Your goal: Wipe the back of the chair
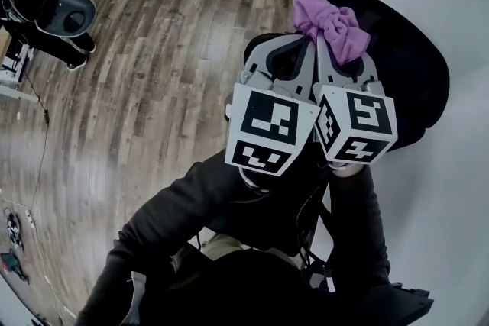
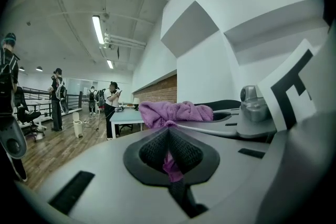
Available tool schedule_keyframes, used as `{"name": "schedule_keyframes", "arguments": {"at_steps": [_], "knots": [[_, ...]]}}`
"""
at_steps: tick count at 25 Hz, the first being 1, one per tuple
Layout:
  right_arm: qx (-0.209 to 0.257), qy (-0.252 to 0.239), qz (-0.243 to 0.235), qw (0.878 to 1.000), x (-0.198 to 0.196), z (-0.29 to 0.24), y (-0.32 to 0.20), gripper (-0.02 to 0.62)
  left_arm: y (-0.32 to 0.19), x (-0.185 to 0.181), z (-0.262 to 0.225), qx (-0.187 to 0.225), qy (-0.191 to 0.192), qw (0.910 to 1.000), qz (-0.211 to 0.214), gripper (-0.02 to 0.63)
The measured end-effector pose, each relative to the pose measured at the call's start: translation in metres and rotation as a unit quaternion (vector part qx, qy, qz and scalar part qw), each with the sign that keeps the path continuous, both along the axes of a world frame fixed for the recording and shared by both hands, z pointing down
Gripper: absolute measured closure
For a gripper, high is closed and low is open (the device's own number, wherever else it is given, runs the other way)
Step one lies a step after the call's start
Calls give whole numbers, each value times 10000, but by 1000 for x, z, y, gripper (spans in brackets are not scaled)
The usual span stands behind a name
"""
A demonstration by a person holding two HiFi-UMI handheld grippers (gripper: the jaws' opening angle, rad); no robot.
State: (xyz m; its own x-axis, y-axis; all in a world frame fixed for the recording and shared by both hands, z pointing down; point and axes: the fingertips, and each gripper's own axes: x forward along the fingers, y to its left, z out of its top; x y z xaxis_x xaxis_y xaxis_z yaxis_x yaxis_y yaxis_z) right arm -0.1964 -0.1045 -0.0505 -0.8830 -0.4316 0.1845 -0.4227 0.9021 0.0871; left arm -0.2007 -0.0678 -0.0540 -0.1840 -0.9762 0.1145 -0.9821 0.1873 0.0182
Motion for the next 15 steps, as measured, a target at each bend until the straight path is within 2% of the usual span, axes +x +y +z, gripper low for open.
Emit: {"name": "schedule_keyframes", "arguments": {"at_steps": [4,15], "knots": [[-3,-213,-162,9996,-6,-9,1,528,-2,-5,-6,19,-55,9999,-112,606],[58,-166,-176,9997,4,-8,6,529,3,5,-4,12,-29,9999,-107,606]]}}
